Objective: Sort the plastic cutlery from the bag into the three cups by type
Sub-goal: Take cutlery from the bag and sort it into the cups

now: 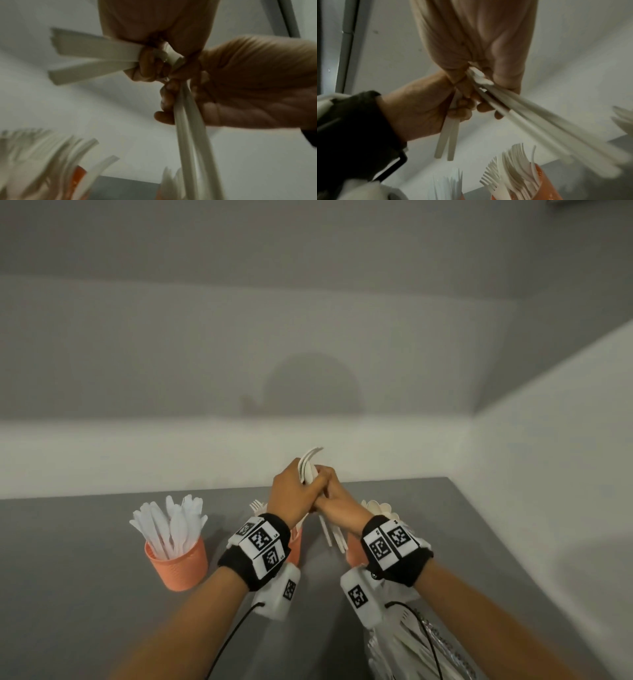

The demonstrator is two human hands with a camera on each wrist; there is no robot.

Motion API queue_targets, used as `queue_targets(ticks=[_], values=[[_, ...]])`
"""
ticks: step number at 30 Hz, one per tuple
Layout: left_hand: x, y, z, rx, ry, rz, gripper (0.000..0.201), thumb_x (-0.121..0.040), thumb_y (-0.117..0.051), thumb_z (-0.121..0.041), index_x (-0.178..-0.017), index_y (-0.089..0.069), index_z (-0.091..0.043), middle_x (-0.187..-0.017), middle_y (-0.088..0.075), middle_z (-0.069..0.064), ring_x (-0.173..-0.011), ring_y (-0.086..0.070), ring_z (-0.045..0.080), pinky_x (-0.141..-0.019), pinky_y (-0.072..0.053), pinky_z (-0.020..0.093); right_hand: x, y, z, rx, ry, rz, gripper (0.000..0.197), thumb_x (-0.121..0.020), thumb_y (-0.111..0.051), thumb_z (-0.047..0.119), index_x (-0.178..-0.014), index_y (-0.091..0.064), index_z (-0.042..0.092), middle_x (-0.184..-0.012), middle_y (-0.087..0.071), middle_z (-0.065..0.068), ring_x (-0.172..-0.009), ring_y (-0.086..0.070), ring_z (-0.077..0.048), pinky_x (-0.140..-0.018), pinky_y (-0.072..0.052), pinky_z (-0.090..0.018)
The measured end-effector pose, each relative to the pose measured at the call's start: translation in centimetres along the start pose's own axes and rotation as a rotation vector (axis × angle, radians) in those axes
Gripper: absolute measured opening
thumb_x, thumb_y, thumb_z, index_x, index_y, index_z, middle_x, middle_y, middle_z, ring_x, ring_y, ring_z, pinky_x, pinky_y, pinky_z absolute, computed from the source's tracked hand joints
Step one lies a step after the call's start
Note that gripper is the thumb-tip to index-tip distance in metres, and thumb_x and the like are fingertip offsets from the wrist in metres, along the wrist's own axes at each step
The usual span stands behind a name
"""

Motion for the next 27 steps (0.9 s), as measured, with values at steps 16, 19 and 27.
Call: queue_targets(ticks=[16, 19, 27], values=[[-0.3, 1.9, 7.3, 0.465, 0.321, -0.316, 0.051, -0.095, -0.042, -0.040, -0.052, -0.039, -0.015, -0.045, -0.044, 0.000, -0.041, -0.042, 0.008, -0.052, -0.042, 0.020, 1.7, 10.0, -7.2, -0.408, -0.149, -0.485, 0.032, -0.054, -0.041, 0.010, -0.084, -0.042, 0.021, -0.067, -0.038, -0.006, -0.060, -0.040, -0.018, -0.060, -0.038, -0.031], [0.5, 1.1, 8.0, 0.397, 0.299, -0.331, 0.052, -0.097, -0.041, -0.036, -0.053, -0.041, -0.009, -0.051, -0.044, 0.007, -0.033, -0.042, 0.000, -0.042, -0.038, 0.007, 1.4, 9.2, -8.5, -0.392, -0.177, -0.447, 0.031, -0.054, -0.044, 0.009, -0.082, -0.042, 0.020, -0.071, -0.039, -0.006, -0.064, -0.041, -0.018, -0.068, -0.039, -0.035], [1.6, -2.1, 10.9, 0.342, 0.256, -0.269, 0.021, -0.097, -0.045, -0.017, -0.077, -0.051, -0.020, -0.056, -0.049, 0.006, -0.046, -0.050, 0.008, -0.057, -0.044, 0.031, 1.8, 9.3, -11.0, -0.018, -0.201, -0.499, 0.028, -0.086, -0.053, 0.002, -0.100, -0.046, 0.025, -0.076, -0.053, 0.006, -0.068, -0.055, -0.019, -0.073, -0.048, -0.034]])
Point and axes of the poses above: each hand's wrist, its own x-axis away from the middle knuckle, its own y-axis out of the back of the hand, z = x × y, the point moved 8 cm from there along -x, towards the middle knuckle
